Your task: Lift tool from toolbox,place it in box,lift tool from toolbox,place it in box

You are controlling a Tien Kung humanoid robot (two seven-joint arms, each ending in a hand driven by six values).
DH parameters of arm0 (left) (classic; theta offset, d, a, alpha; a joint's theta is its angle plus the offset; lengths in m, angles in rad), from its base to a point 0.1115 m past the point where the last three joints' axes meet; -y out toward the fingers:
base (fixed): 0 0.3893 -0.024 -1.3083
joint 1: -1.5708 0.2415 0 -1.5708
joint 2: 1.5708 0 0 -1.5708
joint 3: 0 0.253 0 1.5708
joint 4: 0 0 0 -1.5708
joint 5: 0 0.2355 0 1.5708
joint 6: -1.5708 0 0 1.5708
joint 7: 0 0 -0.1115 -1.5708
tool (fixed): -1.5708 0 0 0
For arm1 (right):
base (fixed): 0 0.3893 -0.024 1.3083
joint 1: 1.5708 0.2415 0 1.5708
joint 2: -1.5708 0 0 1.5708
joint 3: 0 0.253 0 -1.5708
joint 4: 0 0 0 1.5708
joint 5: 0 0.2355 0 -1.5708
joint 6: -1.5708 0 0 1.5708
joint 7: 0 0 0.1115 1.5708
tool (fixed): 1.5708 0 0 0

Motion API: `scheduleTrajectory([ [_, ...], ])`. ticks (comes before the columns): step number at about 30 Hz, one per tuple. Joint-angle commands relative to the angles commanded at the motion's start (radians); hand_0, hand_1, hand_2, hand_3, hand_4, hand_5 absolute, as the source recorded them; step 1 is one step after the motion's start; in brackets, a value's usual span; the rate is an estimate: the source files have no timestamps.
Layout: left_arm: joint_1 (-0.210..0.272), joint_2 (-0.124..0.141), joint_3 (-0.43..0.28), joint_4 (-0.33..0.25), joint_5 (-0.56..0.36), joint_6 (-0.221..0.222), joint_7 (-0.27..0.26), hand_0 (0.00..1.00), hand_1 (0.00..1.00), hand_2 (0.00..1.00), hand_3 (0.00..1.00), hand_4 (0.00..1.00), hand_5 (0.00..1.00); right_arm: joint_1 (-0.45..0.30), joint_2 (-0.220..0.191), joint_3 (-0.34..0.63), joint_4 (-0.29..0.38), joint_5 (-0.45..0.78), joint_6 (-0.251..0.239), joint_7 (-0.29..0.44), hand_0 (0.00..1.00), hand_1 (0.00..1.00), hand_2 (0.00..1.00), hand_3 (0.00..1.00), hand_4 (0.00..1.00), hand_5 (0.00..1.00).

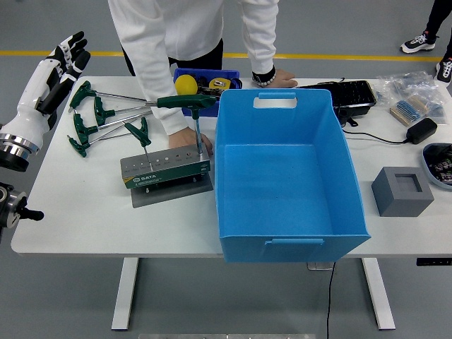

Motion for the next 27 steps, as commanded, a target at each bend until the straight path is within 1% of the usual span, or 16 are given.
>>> scheduleTrajectory([
  [2, -0.046, 0.011, 0.064, -0.043, 0.082, -0.015, 0.049, 0.998, 0.998, 0.998, 0.998, 0.998, 0.699, -0.001, 0.0, 0.001, 0.0, 0.0, -0.001, 0.0, 0.722, 0.699, 0.748, 0.563, 0.796, 0.72],
  [4, -0.086, 0.013, 0.128, -0.06, 0.167, -0.039, 0.091, 0.998, 0.998, 0.998, 0.998, 0.998, 0.699, -0.002, 0.0, 0.003, 0.0, -0.004, -0.001, -0.002, 0.722, 0.699, 0.748, 0.563, 0.796, 0.72],
  [5, -0.105, 0.011, 0.158, -0.061, 0.206, -0.051, 0.109, 0.998, 0.998, 0.998, 0.998, 0.998, 0.636, -0.002, 0.0, 0.004, 0.0, -0.006, -0.002, -0.002, 0.721, 0.7, 0.748, 0.563, 0.796, 0.719],
  [8, -0.165, 0.001, 0.247, -0.034, 0.329, -0.077, 0.152, 0.998, 0.998, 0.998, 0.998, 0.998, 0.636, -0.002, -0.001, 0.005, 0.0, -0.007, -0.003, -0.003, 0.721, 0.7, 0.748, 0.563, 0.796, 0.719],
  [9, -0.185, -0.004, 0.279, -0.015, 0.375, -0.072, 0.151, 0.998, 0.998, 0.998, 0.998, 0.998, 0.636, -0.002, -0.001, 0.005, 0.001, -0.007, -0.003, -0.003, 0.721, 0.7, 0.748, 0.563, 0.796, 0.719],
  [10, -0.203, -0.01, 0.308, 0.01, 0.42, -0.058, 0.138, 0.998, 0.998, 0.998, 0.998, 0.998, 0.636, -0.001, -0.001, 0.005, 0.001, -0.007, -0.003, -0.003, 0.721, 0.7, 0.748, 0.563, 0.796, 0.719],
  [11, -0.215, -0.015, 0.329, 0.03, 0.452, -0.05, 0.132, 0.998, 0.998, 0.998, 0.998, 0.998, 0.591, 0.0, -0.001, 0.006, 0.001, -0.008, -0.004, -0.004, 0.723, 0.7, 0.748, 0.563, 0.796, 0.718],
  [13, -0.243, -0.032, 0.372, 0.087, 0.492, -0.028, 0.12, 0.998, 0.998, 0.998, 0.998, 0.998, 0.591, 0.002, -0.002, 0.006, 0.001, -0.008, -0.004, -0.003, 0.723, 0.7, 0.748, 0.563, 0.796, 0.718],
  [18, -0.297, -0.071, 0.427, 0.221, 0.518, 0.006, 0.119, 0.998, 0.998, 0.998, 0.998, 0.998, 0.599, 0.007, -0.003, 0.014, 0.002, -0.026, -0.006, -0.008, 0.723, 0.701, 0.748, 0.564, 0.796, 0.718],
  [21, -0.326, -0.09, 0.445, 0.298, 0.525, 0.02, 0.119, 0.998, 0.998, 0.998, 0.998, 0.998, 0.599, 0.008, -0.005, 0.018, 0.003, -0.033, -0.007, -0.01, 0.723, 0.701, 0.748, 0.564, 0.796, 0.718],
  [22, -0.338, -0.097, 0.451, 0.332, 0.528, 0.025, 0.119, 0.998, 0.998, 0.998, 0.998, 0.998, 0.599, 0.008, -0.005, 0.02, 0.003, -0.035, -0.007, -0.01, 0.723, 0.701, 0.748, 0.564, 0.796, 0.718],
  [25, -0.359, -0.112, 0.466, 0.407, 0.536, 0.037, 0.12, 0.997, 0.998, 0.998, 0.998, 0.998, 0.6, 0.01, -0.007, 0.019, 0.003, -0.034, -0.007, -0.008, 0.723, 0.701, 0.748, 0.563, 0.797, 0.717],
  [27, -0.373, -0.121, 0.48, 0.446, 0.545, 0.043, 0.124, 0.997, 0.998, 0.998, 0.998, 0.998, 0.6, 0.01, -0.008, 0.02, 0.003, -0.035, -0.008, -0.008, 0.723, 0.701, 0.748, 0.563, 0.797, 0.717],
])
